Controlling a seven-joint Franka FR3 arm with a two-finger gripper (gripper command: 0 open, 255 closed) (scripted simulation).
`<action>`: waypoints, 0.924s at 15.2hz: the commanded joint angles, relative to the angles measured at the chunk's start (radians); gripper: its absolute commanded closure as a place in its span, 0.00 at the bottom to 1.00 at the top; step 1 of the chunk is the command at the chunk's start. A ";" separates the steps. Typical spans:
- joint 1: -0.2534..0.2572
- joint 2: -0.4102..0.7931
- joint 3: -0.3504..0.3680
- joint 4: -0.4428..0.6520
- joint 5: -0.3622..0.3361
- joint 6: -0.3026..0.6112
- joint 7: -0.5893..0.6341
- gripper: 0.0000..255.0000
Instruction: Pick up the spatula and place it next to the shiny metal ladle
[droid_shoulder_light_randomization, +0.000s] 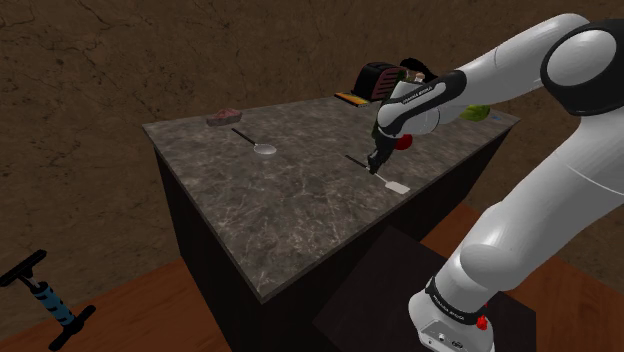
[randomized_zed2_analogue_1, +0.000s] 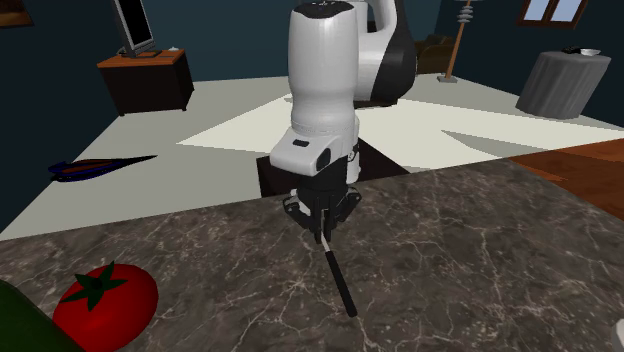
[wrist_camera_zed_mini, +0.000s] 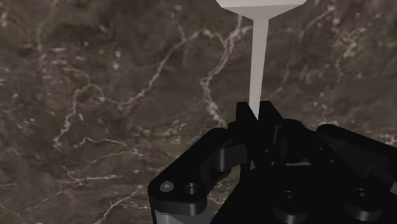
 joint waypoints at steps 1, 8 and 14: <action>0.000 0.000 0.000 0.000 0.000 0.000 0.000 1.00; -0.005 -0.041 0.008 0.022 -0.022 -0.060 0.018 1.00; -0.011 -0.095 0.021 0.061 -0.045 -0.149 0.038 1.00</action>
